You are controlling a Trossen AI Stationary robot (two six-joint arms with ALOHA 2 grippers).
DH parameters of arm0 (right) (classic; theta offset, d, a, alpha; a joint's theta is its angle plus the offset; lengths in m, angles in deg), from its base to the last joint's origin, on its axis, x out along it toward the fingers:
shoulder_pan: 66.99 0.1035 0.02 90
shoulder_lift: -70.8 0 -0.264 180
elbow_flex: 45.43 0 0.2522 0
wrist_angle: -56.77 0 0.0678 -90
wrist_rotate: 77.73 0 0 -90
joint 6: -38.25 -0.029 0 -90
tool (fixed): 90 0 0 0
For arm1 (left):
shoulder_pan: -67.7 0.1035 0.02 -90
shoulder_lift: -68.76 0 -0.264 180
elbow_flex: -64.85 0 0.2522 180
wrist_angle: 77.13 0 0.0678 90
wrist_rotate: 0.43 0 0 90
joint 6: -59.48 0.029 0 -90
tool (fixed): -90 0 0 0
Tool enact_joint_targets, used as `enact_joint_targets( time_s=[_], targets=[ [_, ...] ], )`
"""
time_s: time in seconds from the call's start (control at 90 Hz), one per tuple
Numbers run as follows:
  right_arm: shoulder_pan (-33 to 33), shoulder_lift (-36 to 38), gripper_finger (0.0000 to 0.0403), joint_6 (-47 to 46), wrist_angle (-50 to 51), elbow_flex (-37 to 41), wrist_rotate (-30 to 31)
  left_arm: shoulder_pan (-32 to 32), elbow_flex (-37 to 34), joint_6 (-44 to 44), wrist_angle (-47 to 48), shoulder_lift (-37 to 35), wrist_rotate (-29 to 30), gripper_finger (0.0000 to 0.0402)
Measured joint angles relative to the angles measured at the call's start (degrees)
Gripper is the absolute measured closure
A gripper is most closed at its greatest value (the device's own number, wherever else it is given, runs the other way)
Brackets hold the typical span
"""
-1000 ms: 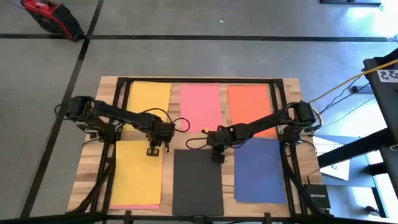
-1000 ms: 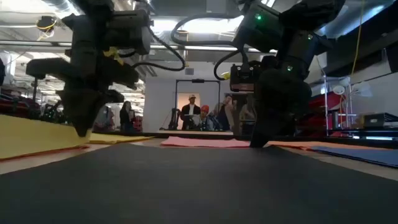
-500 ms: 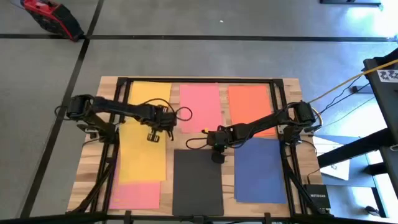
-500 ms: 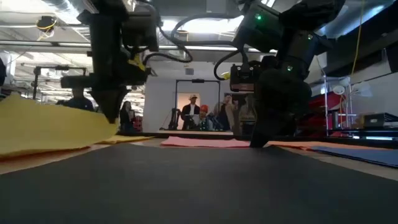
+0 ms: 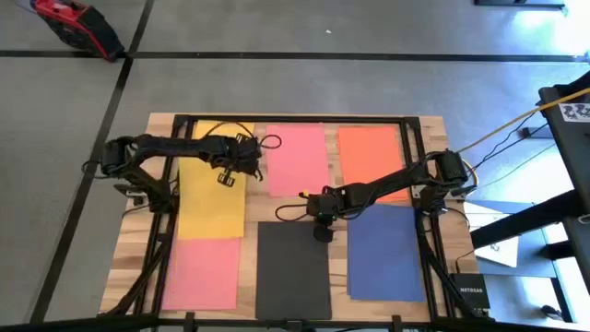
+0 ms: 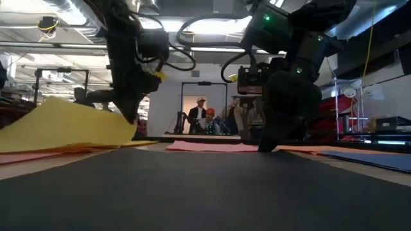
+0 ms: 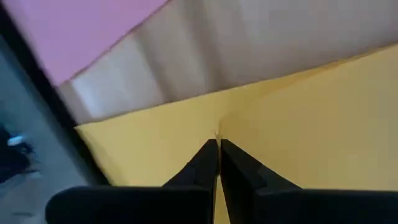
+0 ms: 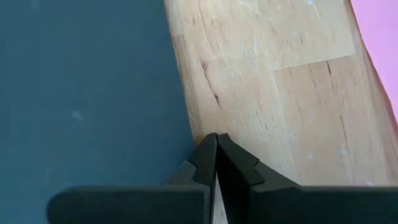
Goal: Organize paper
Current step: Stack the yellow paper on the top of the yellow paper
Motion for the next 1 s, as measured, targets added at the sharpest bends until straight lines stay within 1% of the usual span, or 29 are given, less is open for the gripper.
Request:
enact_joint_targets(
  time_s=[0.156, 0.311, 0.556, 0.733, 1.0],
  targets=[
    [0.00, 0.01, 0.0402, 0.00, -0.02, 0.00, 0.00, 4.91, 0.00, 7.72, -3.45, 0.00, 1.07, 0.0401],
    [-0.02, -0.01, 0.0402, -0.04, -0.02, 0.00, 0.00, 9.33, 0.02, 13.56, -6.41, 0.00, 1.32, 0.0401],
    [0.00, 0.01, 0.0402, -0.04, -0.02, 0.00, 0.02, 13.79, 0.02, 22.32, -9.77, 0.00, 1.29, 0.0401],
    [-0.02, -0.01, 0.0402, -0.79, -0.04, -0.01, 0.02, 15.89, 0.15, 24.11, -13.65, 2.07, 1.08, 0.0401],
    [-0.02, -0.01, 0.0402, -1.11, -0.06, -0.02, 0.02, 16.45, 3.99, 27.12, -13.70, 9.25, 0.96, 0.0401]
  ],
)
